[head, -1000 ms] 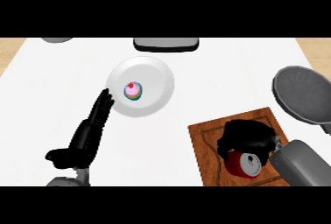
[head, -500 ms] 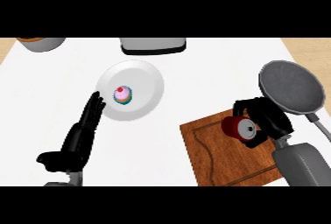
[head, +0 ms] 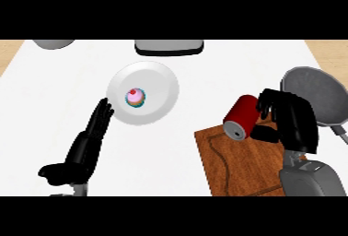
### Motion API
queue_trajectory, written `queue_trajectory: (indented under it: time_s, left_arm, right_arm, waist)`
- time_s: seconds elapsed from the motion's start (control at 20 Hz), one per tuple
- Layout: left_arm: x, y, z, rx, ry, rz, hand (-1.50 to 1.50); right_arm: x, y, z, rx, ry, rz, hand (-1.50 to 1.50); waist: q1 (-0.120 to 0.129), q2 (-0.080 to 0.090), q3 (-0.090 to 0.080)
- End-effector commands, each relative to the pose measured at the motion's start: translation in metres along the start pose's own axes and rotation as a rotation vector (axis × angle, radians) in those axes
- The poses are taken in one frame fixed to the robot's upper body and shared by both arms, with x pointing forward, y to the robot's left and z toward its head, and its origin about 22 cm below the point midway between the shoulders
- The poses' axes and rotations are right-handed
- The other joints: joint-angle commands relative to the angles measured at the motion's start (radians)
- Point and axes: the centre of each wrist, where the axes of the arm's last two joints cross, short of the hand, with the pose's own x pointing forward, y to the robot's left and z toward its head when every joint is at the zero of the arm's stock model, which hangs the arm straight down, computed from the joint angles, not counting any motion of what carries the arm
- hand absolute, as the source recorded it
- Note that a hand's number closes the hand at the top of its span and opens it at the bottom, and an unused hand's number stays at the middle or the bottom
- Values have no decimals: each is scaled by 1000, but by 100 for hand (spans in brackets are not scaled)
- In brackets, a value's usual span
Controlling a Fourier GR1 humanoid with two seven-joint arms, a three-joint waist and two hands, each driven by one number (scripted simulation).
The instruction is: Pick the can from the cutting board and place it in the pan
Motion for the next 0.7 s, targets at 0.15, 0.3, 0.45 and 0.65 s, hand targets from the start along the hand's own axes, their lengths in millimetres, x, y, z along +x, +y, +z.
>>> queue_trajectory:
  time_s: [0.15, 0.3, 0.45, 0.65]
  left_arm:
    - [-6, -10, -11, -19, -10, 1, 0]
    - [5, -18, -11, -29, -8, 12, 0]
    - [4, -11, -19, -36, -29, 14, 0]
    - [-7, -4, -17, -39, -15, -5, 0]
  right_arm:
    - [-13, -38, -17, -129, 193, -129, 150]
    - [-48, -40, -11, -200, 227, -176, 150]
    - [-89, -32, -26, -249, 263, -108, 150]
    - [-123, -62, -50, -364, 249, -14, 150]
  waist:
    - [30, 12, 2]
    - [31, 12, 2]
    - [35, 14, 3]
    - [37, 16, 2]
